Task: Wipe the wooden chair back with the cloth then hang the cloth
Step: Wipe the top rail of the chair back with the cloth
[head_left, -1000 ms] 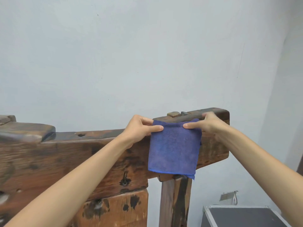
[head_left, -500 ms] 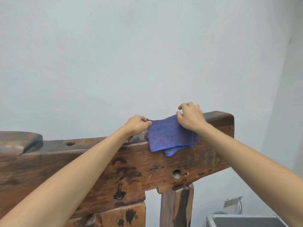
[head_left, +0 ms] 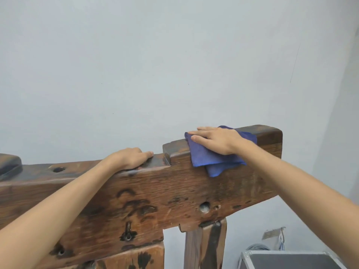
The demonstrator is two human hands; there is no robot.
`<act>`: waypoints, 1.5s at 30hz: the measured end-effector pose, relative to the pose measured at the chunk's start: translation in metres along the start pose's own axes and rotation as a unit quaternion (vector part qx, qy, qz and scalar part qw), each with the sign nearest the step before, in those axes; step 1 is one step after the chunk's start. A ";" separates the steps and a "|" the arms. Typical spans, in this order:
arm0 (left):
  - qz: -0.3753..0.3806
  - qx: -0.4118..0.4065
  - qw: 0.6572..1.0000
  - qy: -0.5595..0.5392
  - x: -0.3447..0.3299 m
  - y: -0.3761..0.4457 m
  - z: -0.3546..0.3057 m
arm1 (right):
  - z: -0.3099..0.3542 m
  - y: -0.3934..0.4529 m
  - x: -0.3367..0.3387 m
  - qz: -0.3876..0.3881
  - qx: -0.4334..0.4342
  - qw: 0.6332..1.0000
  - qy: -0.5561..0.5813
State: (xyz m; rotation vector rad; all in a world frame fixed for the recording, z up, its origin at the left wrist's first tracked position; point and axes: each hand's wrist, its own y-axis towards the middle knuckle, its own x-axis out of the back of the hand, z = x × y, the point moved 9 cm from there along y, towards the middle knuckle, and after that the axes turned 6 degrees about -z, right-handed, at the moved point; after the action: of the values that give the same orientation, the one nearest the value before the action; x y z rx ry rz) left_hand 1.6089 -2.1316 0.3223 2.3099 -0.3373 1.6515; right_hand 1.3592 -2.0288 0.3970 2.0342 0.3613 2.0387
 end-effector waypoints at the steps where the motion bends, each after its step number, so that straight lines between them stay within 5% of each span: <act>1: -0.003 -0.001 1.000 -0.001 0.000 0.001 0.001 | -0.026 0.001 0.004 0.024 -0.021 0.999 0.002; 6: -0.006 -0.005 1.000 0.009 0.000 0.000 0.000 | -0.147 0.005 0.021 0.042 -0.168 0.985 -0.011; 11: -0.016 0.002 0.999 0.044 0.000 -0.003 -0.006 | -0.165 0.022 0.015 0.094 -0.259 0.961 -0.018; 18: -0.015 0.009 0.999 0.039 0.000 -0.003 -0.010 | -0.106 0.047 -0.007 0.141 -0.197 0.966 0.089; 26: -0.015 0.014 0.999 0.042 0.002 -0.005 -0.014 | -0.078 0.082 -0.025 0.151 -0.229 0.962 -0.010; 31: -0.007 0.017 0.999 0.035 0.002 -0.007 -0.014 | -0.080 0.090 -0.021 0.064 -0.238 0.969 0.025; 37: -0.004 0.018 0.999 0.036 0.002 -0.007 -0.014 | -0.021 0.095 -0.003 -0.037 -0.119 0.974 0.188; 45: -0.004 0.027 1.000 -0.004 0.005 -0.010 -0.011 | 0.155 0.097 -0.062 0.189 0.004 0.976 0.109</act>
State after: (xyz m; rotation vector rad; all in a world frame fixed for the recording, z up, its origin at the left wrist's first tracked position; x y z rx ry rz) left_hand 1.6038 -2.1182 0.3293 2.3538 -0.2890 1.6687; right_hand 1.5147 -2.1402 0.3712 2.0118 0.0159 2.4957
